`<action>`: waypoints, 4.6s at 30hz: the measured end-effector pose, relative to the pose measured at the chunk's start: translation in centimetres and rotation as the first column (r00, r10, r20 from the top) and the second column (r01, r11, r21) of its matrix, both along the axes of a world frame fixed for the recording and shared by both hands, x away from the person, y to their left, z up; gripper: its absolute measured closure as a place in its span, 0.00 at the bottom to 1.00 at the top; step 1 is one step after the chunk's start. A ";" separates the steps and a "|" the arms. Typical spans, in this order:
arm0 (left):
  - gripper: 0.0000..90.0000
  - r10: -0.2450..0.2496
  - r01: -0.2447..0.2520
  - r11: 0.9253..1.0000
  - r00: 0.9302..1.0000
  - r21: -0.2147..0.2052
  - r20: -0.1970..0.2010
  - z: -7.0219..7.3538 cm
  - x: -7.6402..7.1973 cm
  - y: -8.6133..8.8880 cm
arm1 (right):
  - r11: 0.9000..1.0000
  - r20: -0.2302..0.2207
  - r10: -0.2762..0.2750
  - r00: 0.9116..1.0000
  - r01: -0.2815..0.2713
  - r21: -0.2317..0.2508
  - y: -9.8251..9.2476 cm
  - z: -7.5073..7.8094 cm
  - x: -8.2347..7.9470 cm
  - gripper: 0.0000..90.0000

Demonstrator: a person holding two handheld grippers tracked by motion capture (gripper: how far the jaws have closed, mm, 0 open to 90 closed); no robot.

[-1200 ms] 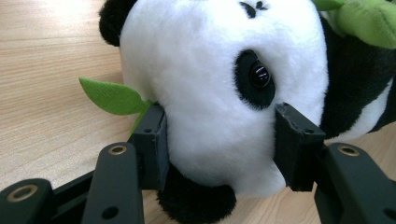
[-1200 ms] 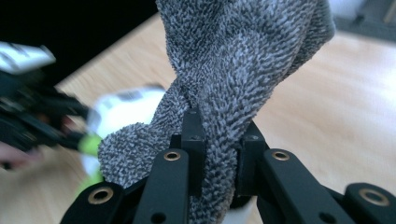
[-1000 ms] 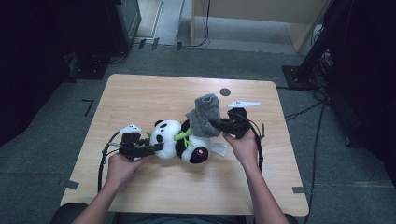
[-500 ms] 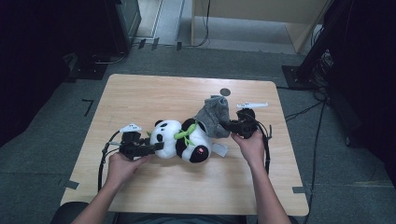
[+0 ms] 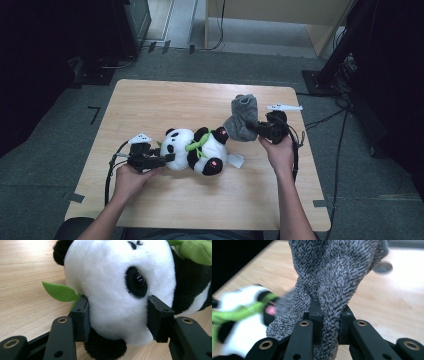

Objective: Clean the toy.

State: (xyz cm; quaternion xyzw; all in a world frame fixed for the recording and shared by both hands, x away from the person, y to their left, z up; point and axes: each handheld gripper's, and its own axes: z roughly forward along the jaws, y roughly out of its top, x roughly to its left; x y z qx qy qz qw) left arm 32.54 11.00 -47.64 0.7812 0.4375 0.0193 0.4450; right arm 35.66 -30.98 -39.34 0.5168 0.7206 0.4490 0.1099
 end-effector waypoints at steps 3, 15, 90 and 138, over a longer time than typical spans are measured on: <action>0.49 0.003 -0.003 1.000 1.000 -0.001 0.006 0.0 -0.1 0.0 | 0.999 0.041 0.044 0.998 -0.045 0.026 0.9 1.8 -0.6 0.88; 0.48 0.005 -0.005 1.000 1.000 -0.003 0.010 -0.1 -0.2 0.0 | 0.977 -0.015 0.205 0.979 -0.203 0.060 5.8 0.6 0.1 0.86; 0.40 0.003 -0.002 0.998 1.000 -0.056 0.019 -0.4 0.5 -0.1 | 0.980 -0.075 0.194 0.978 -0.197 -0.035 5.6 -5.6 -0.9 0.87; 0.47 0.006 -0.006 1.000 1.000 -0.023 0.030 -0.4 0.3 -0.1 | 0.995 -0.152 -0.087 0.985 0.078 -0.066 -1.8 -6.6 0.2 0.88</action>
